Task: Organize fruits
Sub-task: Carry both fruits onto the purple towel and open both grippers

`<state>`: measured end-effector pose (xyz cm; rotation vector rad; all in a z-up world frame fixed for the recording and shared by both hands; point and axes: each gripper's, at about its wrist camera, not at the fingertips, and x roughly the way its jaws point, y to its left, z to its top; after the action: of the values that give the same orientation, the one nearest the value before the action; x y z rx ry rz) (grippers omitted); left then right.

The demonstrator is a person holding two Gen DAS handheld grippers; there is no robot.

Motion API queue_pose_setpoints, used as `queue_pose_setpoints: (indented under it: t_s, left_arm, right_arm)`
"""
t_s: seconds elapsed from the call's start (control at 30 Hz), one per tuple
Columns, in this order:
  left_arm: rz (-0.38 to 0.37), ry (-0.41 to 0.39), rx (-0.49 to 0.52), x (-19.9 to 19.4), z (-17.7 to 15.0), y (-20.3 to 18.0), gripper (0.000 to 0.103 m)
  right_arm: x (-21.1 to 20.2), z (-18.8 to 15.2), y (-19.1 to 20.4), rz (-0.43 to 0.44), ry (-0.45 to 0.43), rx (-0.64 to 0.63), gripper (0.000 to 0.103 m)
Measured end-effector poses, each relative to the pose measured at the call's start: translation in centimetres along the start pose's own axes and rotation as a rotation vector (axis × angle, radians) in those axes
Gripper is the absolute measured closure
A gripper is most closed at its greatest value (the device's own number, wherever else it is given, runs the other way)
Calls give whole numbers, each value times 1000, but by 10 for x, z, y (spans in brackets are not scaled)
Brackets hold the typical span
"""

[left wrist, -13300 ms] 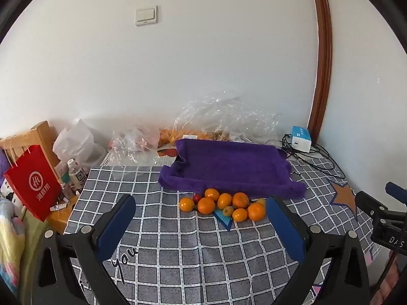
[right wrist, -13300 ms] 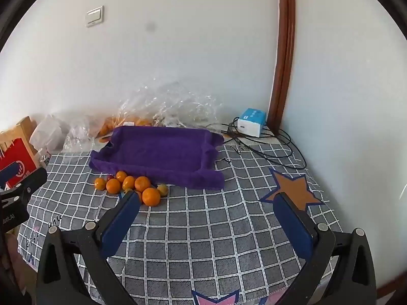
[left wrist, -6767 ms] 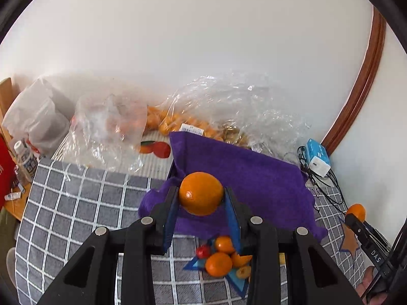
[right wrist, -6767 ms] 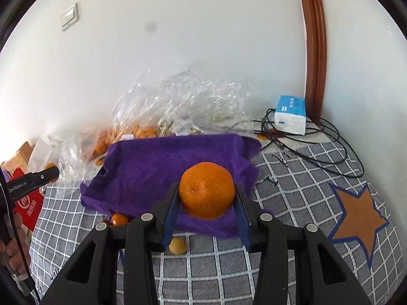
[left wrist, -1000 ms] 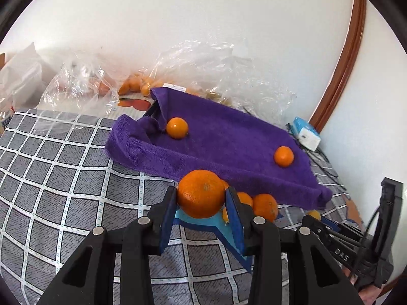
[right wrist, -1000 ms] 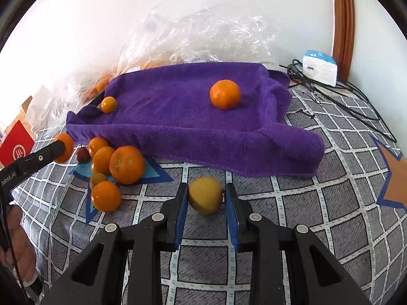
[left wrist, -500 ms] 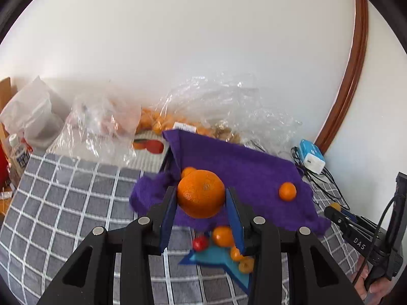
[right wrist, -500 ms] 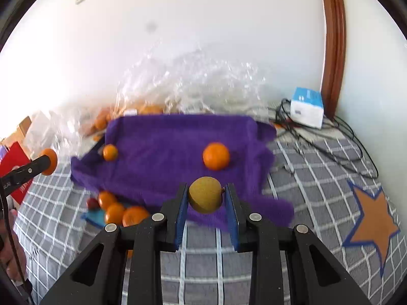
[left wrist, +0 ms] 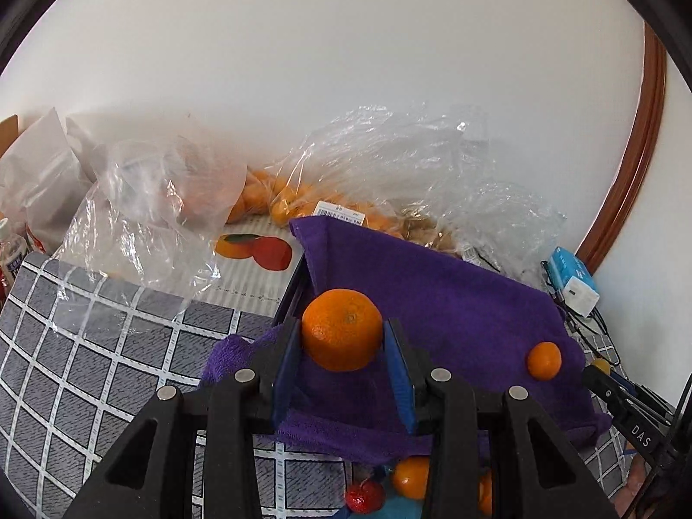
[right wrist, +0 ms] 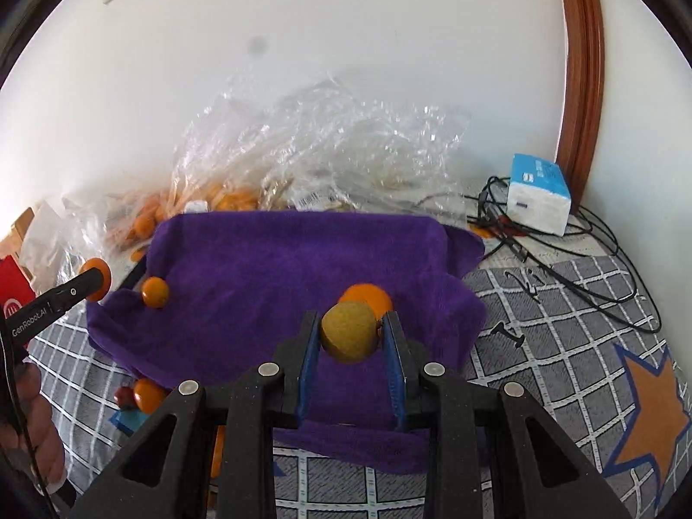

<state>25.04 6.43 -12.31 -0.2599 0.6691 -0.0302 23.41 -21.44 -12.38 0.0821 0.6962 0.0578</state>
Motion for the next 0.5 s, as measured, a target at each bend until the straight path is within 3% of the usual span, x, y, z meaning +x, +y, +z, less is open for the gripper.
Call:
queue_pose_setpoints:
  t_s: [0.5]
  left_arm:
    - [36,61,43,27,-20,0,66]
  right_arm:
    - [44,-25,-8,-37,117,-13,74]
